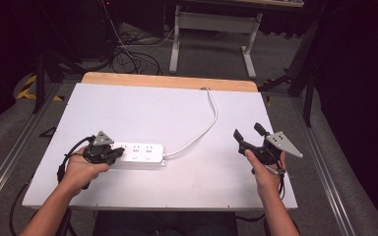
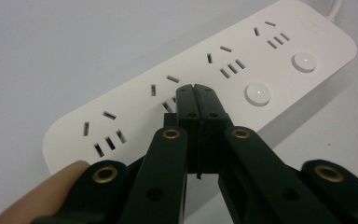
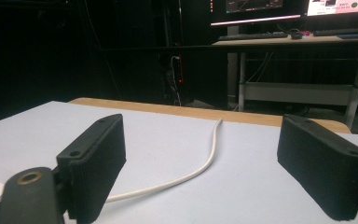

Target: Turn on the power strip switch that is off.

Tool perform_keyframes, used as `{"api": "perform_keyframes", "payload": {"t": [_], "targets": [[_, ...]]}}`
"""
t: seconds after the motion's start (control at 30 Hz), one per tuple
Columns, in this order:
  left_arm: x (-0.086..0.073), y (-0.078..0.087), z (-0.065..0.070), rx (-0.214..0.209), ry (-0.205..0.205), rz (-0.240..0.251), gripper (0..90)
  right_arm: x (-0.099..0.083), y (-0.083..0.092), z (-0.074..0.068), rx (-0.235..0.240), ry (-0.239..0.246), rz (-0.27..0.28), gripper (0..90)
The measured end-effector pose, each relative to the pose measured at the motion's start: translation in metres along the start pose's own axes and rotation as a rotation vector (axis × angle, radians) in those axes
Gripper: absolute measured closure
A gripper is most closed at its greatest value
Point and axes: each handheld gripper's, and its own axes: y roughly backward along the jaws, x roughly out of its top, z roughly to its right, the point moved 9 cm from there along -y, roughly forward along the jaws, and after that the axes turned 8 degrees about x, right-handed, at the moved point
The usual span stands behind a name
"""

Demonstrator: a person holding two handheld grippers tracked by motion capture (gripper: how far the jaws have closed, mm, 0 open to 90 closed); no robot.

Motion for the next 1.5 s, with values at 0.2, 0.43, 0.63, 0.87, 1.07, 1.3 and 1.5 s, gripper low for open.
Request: {"api": "perform_keyframes", "payload": {"t": [0.2,0.43,0.63,0.87,1.07,1.3,1.5], "targets": [[-0.0013,-0.0004,0.0030,0.001,-0.006,-0.011,90.0,0.0004,0.0006,0.0012,-0.004,0.000,0.001,15.9],[-0.0017,-0.0009,0.0038,0.011,-0.002,-0.021,90.0,0.0018,0.0020,0.0007,-0.005,-0.005,0.009,15.9],[-0.0012,-0.0012,0.0061,0.056,-0.056,-0.031,90.0,0.0026,0.0031,0.0014,-0.006,-0.005,0.014,15.9],[-0.0015,-0.0010,0.0069,0.058,-0.062,-0.032,90.0,0.0026,0.0028,0.0003,-0.007,-0.002,0.010,15.9],[-0.0013,-0.0010,0.0055,0.051,-0.060,-0.035,90.0,0.0026,0.0036,0.0010,-0.007,-0.004,0.012,15.9],[-0.0011,-0.0011,0.0058,0.041,-0.052,-0.034,90.0,0.0030,0.0039,-0.0012,-0.007,-0.001,0.011,15.9],[-0.0010,-0.0010,0.0053,0.037,-0.050,-0.038,90.0,0.0026,0.0037,-0.0009,-0.006,-0.002,0.010,15.9]]}}
